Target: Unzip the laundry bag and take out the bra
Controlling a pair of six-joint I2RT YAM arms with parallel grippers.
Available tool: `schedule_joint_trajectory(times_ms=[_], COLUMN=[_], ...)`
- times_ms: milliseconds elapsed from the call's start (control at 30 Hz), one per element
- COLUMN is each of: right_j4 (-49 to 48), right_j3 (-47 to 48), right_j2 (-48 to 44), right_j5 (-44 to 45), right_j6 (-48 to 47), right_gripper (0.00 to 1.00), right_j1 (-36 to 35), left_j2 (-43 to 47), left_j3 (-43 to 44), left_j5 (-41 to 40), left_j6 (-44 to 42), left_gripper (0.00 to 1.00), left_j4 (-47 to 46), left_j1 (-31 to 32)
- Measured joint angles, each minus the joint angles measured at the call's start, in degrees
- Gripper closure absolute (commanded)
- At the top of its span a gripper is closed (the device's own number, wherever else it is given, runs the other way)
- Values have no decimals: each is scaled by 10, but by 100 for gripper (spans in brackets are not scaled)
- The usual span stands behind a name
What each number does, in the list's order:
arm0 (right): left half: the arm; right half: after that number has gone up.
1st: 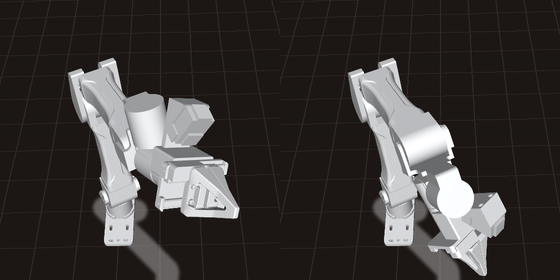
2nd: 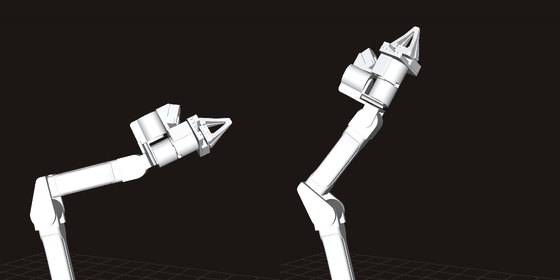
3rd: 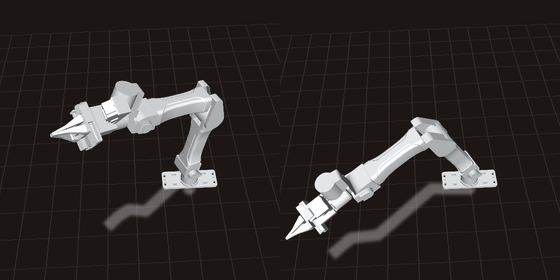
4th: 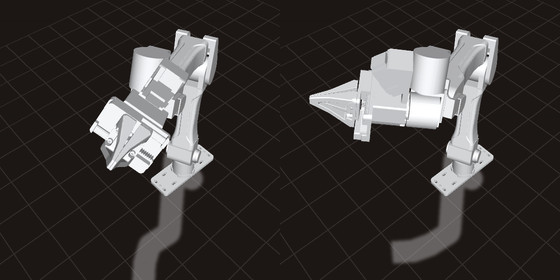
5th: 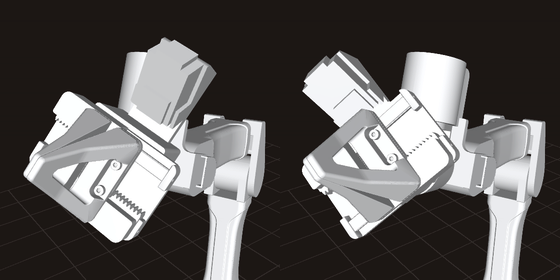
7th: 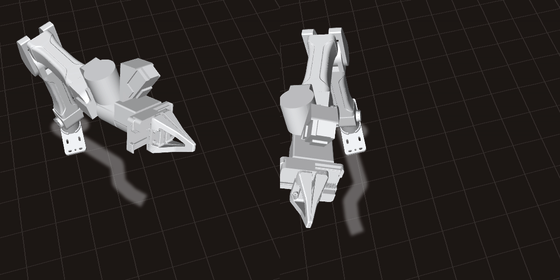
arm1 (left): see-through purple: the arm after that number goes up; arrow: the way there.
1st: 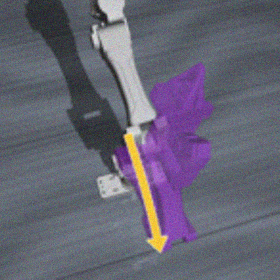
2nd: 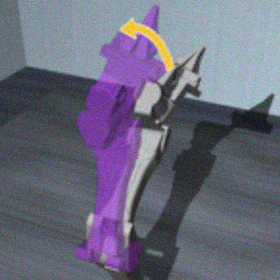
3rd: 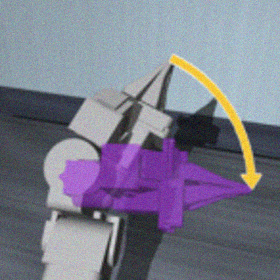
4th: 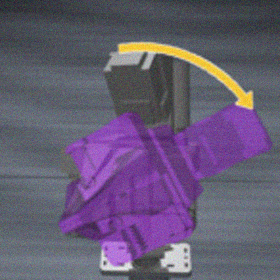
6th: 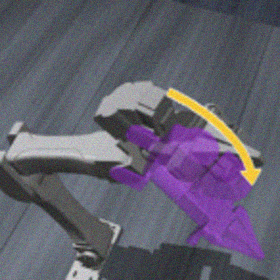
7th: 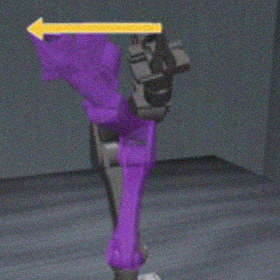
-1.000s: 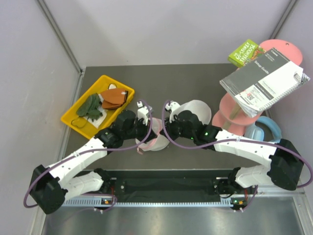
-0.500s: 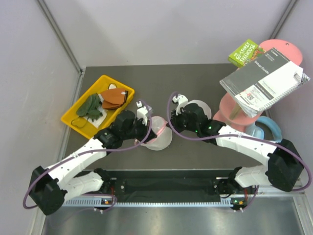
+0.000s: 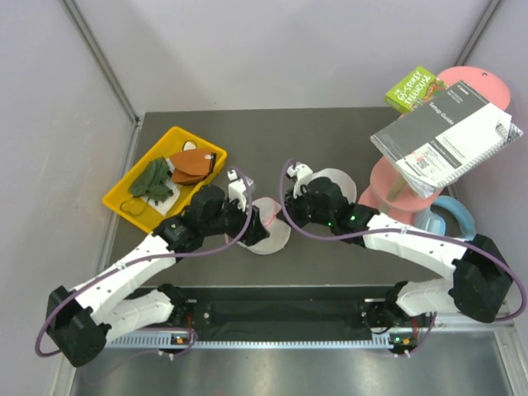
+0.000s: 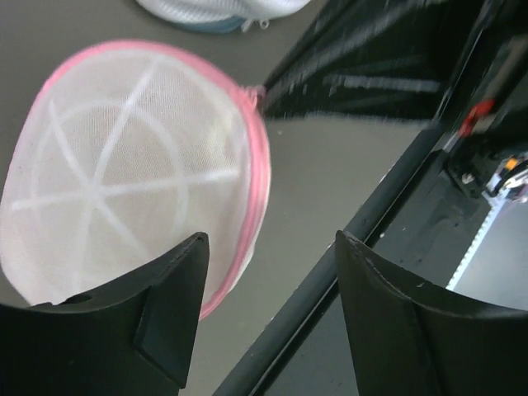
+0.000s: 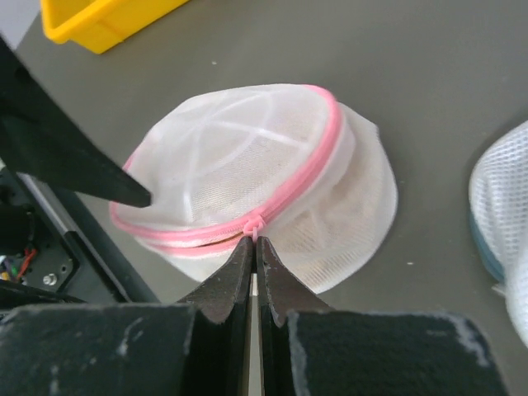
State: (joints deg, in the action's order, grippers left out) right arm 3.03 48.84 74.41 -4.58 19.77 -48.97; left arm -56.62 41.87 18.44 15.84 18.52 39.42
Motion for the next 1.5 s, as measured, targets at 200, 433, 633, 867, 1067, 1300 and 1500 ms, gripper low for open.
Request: schedule_joint_trajectory(times_ms=[200, 433, 633, 867, 1067, 1300, 1500], right_j4=[-2, -2, -2, -2, -2, 1, 5], right_j3=[-1, -1, -1, -1, -1, -1, -1], right_j2=[-11, -13, -15, -16, -16, -16, -16], right_j5=[4, 9, 15, 17, 18, 22, 23], right_j6=[20, 34, 35, 35, 35, 34, 28], right_gripper=[100, 100, 100, 100, 100, 100, 100], right_j1=[-43, -64, -64, -64, -64, -62, -42], left_j2=[-1, -7, -17, -35, -38, -39, -39], left_j3=[10, 8, 0, -4, -4, -4, -4], left_j5=[9, 1, -5, -11, -11, -11, -12], left_j6=[17, 21, 20, 18, 13, 7, 5], left_gripper=[33, 36, 59, 93, 100, 100, 100], left_j4=[-31, -37, -43, -47, -52, -52, -49], left_j1=[0, 0, 0, 0, 1, 1, 1])
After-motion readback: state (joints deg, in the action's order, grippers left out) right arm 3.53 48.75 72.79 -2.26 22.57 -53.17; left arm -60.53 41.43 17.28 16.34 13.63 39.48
